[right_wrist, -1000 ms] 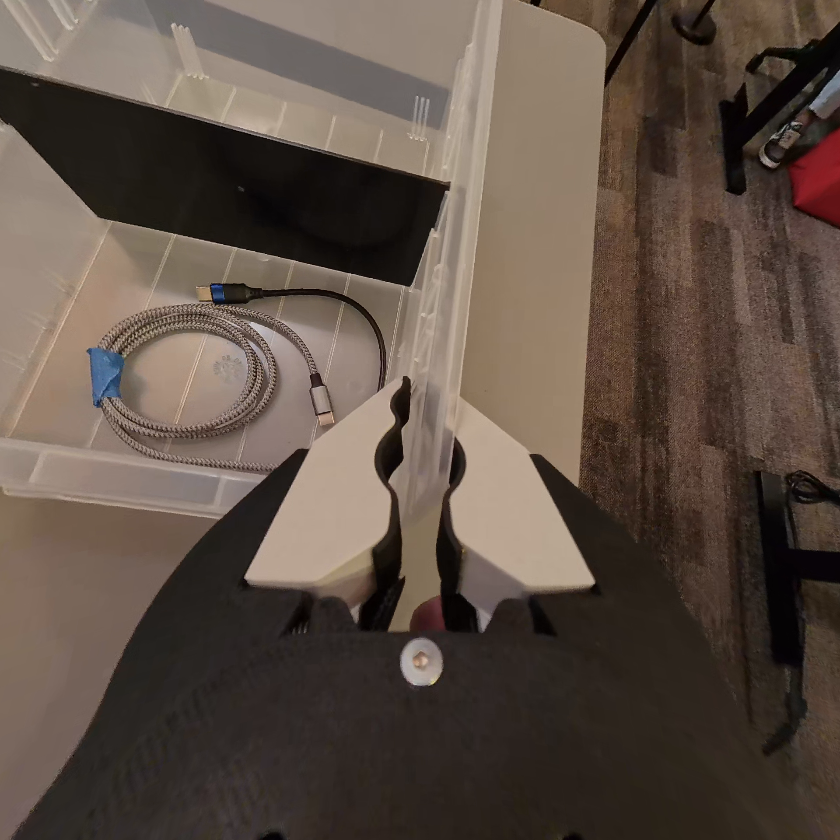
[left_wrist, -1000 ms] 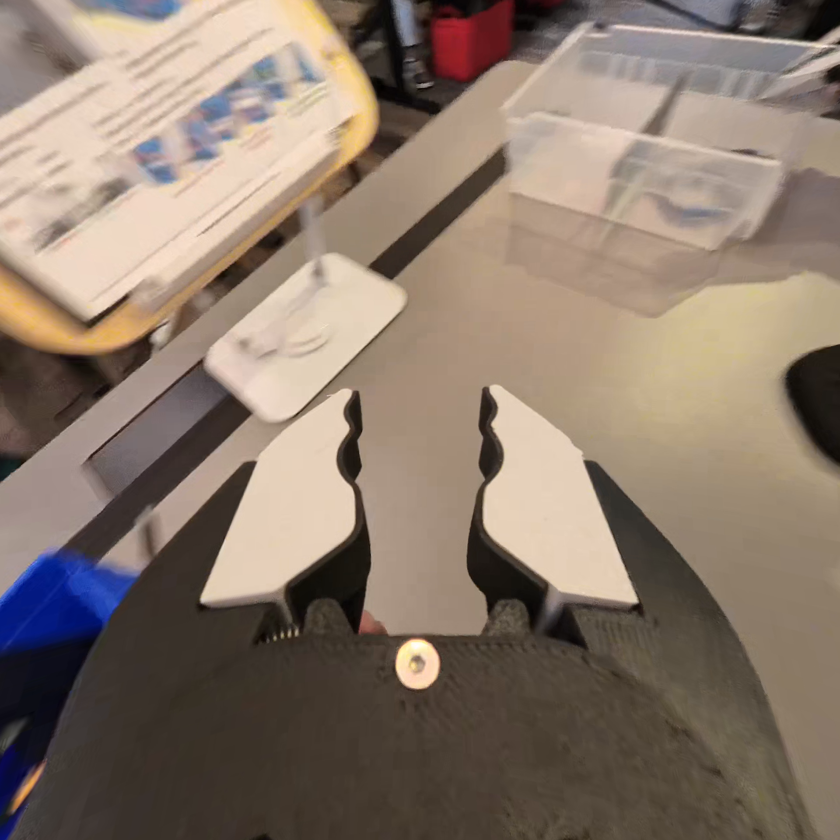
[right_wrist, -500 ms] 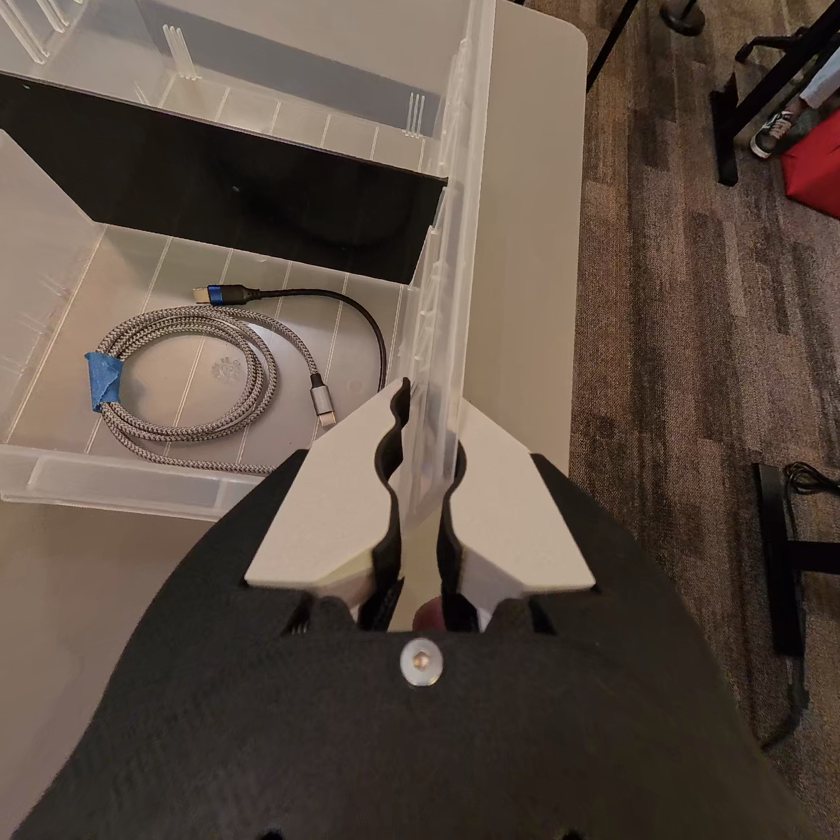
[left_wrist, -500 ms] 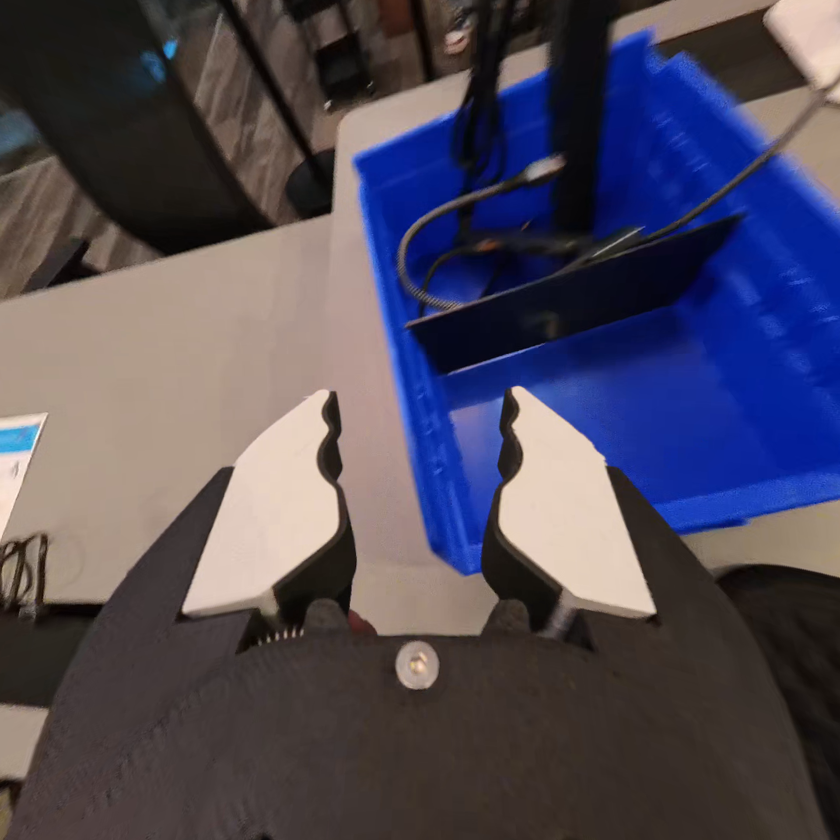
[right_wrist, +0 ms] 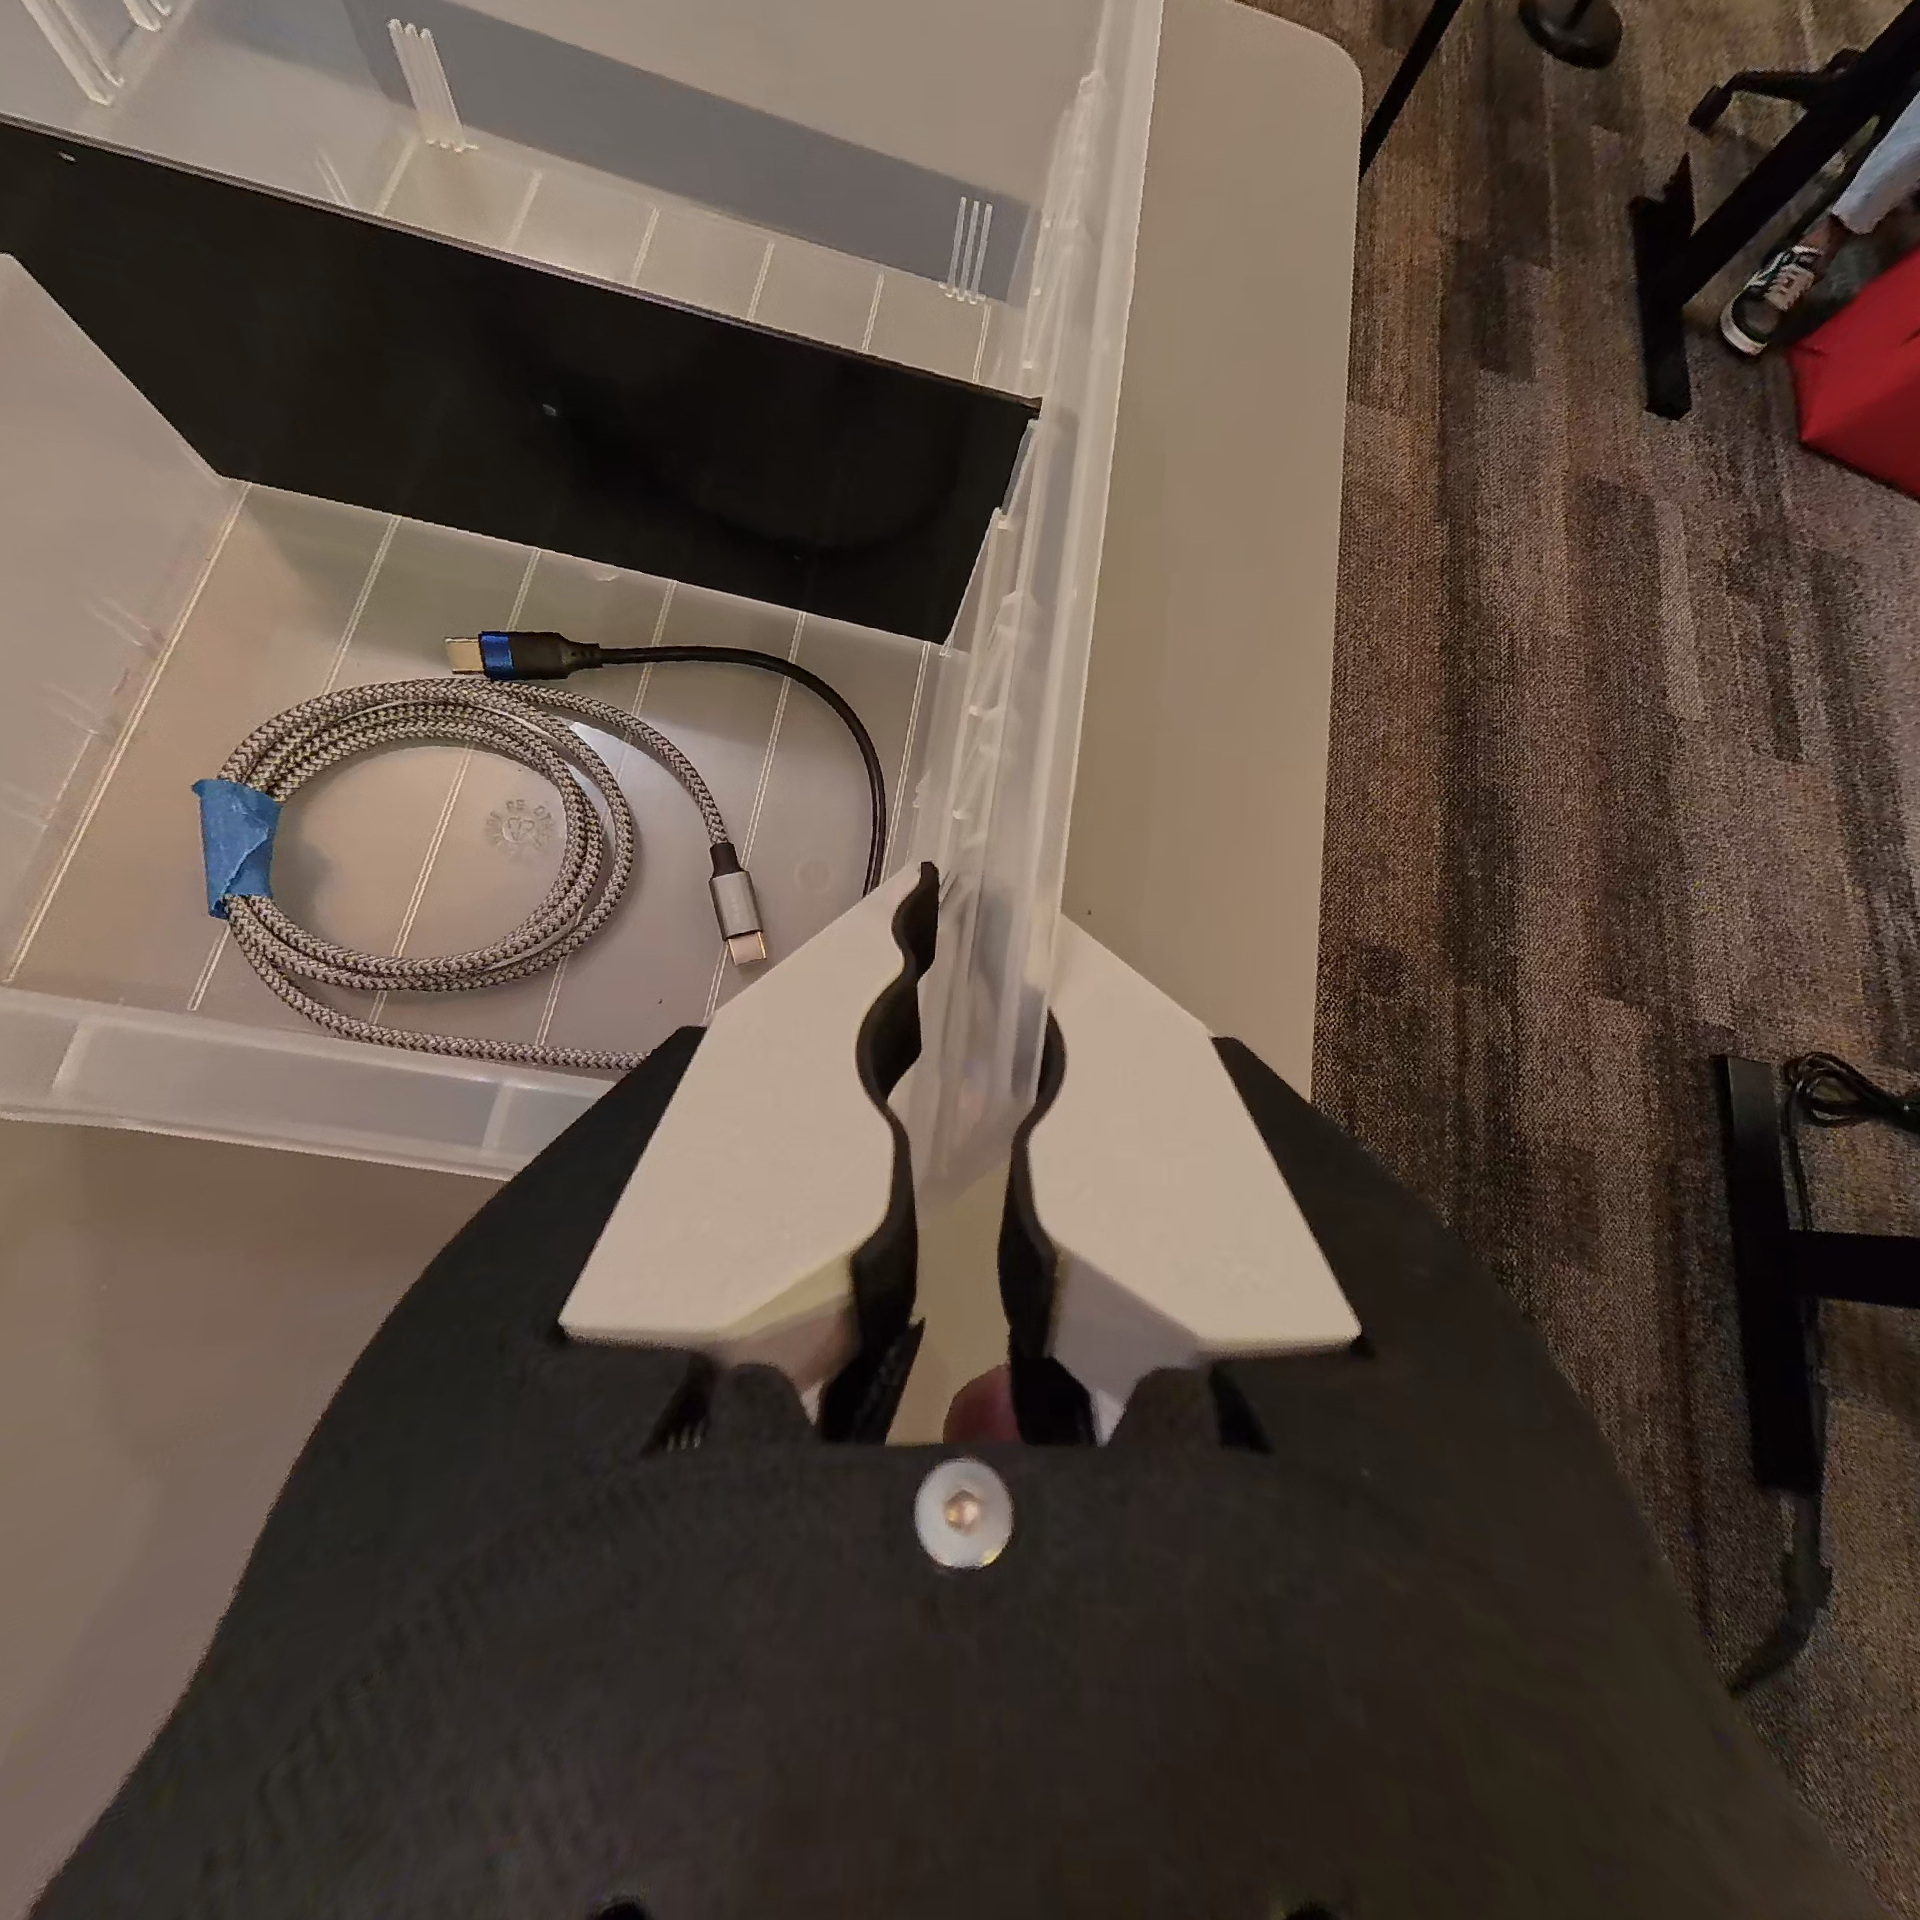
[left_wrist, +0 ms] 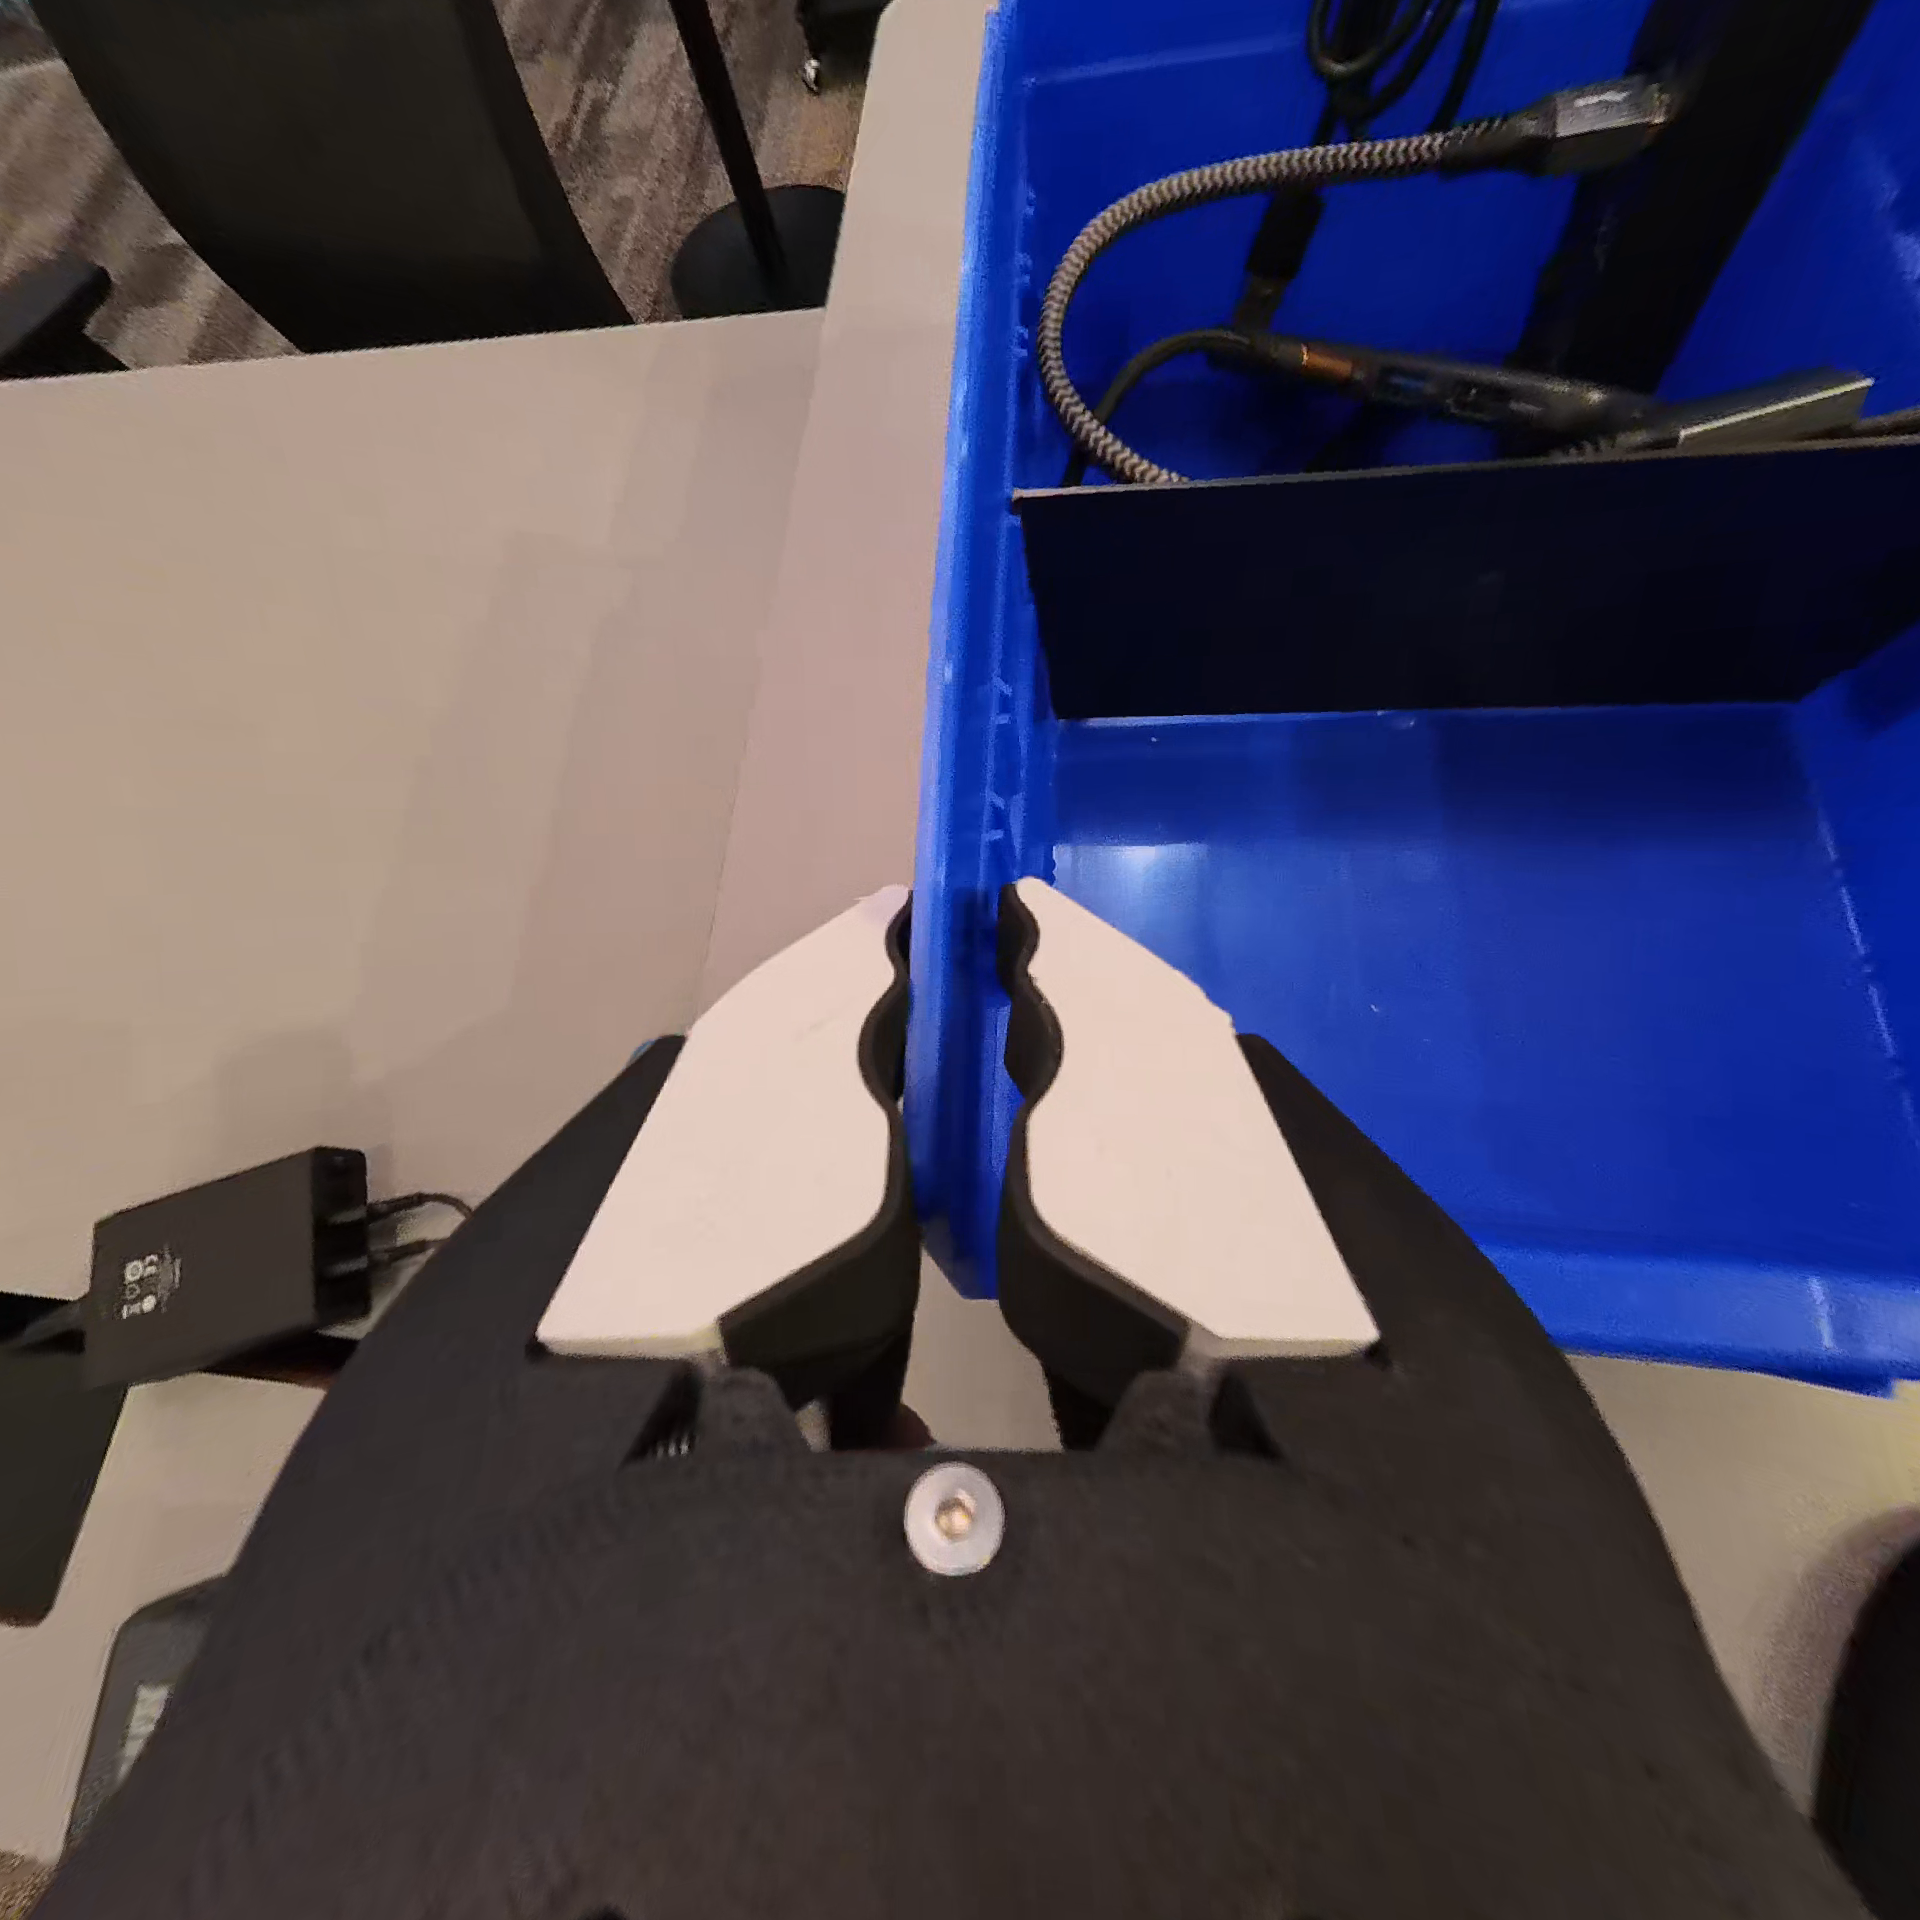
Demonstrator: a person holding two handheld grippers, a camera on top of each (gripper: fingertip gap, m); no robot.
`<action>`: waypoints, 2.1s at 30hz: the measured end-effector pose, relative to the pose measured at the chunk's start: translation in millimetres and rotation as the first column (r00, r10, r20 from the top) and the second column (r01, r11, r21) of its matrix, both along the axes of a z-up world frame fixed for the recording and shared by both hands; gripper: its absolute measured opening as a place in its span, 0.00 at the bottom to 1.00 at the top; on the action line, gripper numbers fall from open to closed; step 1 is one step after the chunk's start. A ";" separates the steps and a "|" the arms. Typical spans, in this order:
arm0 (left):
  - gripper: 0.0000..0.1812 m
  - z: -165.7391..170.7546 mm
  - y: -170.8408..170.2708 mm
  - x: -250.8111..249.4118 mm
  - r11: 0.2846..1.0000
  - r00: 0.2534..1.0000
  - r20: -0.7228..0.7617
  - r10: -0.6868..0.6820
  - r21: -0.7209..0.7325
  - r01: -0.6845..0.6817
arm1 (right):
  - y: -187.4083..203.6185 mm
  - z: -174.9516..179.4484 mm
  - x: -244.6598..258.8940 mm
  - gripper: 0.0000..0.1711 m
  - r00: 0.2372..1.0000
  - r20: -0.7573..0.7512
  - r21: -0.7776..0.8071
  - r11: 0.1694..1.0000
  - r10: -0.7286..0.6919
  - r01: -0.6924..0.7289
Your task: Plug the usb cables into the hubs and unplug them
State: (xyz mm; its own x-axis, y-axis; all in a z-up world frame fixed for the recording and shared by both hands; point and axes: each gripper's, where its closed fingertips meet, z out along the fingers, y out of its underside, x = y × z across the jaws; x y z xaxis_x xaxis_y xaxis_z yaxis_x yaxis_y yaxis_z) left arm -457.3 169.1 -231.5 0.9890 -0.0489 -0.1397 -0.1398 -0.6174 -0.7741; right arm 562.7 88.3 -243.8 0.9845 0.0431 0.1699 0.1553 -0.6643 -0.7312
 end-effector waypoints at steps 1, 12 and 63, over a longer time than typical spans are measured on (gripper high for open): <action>0.07 -0.3 4.0 -0.5 1.000 1.000 0.010 -0.007 0.002 0.007 | 0.2 0.1 0.5 0.03 1.000 -0.001 0.001 1.000 -0.001 0.001; 0.09 1.3 36.4 1.7 0.998 0.997 0.050 -0.058 0.026 0.057 | 0.5 3.1 3.1 0.10 1.000 0.013 0.005 1.000 -0.014 0.014; 0.38 87.8 197.3 153.4 0.955 0.972 -0.066 -0.225 0.181 0.233 | 118.7 256.4 -395.2 0.21 0.865 0.104 0.652 0.623 0.491 -0.432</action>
State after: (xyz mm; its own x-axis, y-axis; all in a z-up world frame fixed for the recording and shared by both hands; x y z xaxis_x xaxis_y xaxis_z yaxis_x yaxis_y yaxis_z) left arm -303.9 366.4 -143.7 0.9469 -0.2422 -0.2115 -0.2975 -0.4102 -0.8621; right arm 167.5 207.0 12.6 0.8763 0.4066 0.2583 0.2347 0.1079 -0.9661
